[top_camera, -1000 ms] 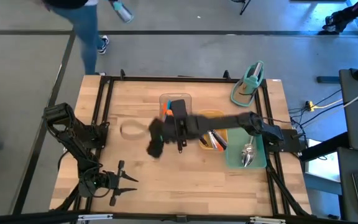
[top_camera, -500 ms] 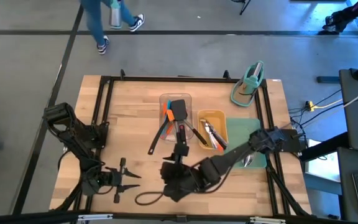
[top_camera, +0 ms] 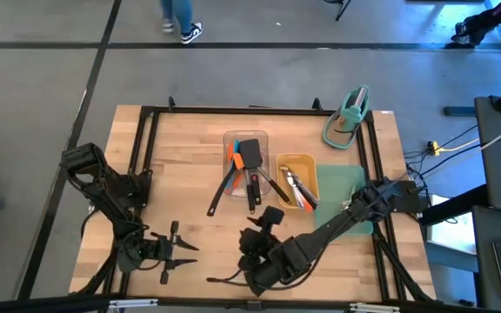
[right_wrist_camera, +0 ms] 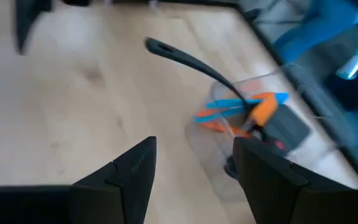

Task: Pick & Place Kitchen Items
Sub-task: Return to Home Position

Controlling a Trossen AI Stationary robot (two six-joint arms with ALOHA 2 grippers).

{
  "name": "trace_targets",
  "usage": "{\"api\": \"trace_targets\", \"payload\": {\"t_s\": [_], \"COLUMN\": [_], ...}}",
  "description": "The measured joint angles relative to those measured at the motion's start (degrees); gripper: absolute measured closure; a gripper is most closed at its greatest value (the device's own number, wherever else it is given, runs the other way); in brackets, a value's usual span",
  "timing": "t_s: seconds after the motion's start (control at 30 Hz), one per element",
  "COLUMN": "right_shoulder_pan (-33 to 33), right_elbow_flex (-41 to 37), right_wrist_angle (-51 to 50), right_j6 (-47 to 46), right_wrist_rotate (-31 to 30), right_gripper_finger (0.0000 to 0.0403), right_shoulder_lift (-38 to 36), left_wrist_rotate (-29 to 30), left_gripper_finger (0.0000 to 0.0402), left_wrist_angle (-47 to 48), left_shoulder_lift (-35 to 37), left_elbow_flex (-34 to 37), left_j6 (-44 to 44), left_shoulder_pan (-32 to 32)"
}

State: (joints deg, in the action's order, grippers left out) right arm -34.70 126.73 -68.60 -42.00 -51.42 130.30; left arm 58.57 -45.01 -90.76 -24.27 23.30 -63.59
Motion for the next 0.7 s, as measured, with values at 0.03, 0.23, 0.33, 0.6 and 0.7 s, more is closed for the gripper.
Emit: {"api": "trace_targets", "payload": {"t_s": [0.03, 0.23, 0.33, 0.6, 0.7], "right_shoulder_pan": [-0.39, -2.87, -4.69, -7.52, -8.41], "right_elbow_flex": [-1.04, -2.15, -2.14, -4.79, -8.38], "right_wrist_angle": [-0.28, -8.62, -11.52, -21.44, -21.4], "right_j6": [-1.44, -11.46, -15.61, -32.57, -36.24], "right_wrist_rotate": [-1.89, -6.96, -11.41, -13.77, -13.77], "right_gripper_finger": [0.0186, 0.0186, 0.0186, 0.0186, 0.0186], "right_shoulder_lift": [-0.04, -1.22, -1.31, -1.58, -2.27], "left_wrist_rotate": [0.0, 0.0, 0.04, 0.15, -0.19], "left_gripper_finger": [0.0261, 0.0261, 0.0261, 0.0261, 0.0261], "left_wrist_angle": [0.0, 0.22, 0.24, -0.13, -0.39], "left_shoulder_lift": [0.0, 0.0, -0.51, -4.32, -5.39], "left_elbow_flex": [0.0, 0.0, 0.0, 0.0, 0.0], "left_j6": [0.16, 1.54, 1.54, 4.58, 5.18], "left_shoulder_pan": [0.0, 0.0, 0.06, 1.96, 2.87]}}
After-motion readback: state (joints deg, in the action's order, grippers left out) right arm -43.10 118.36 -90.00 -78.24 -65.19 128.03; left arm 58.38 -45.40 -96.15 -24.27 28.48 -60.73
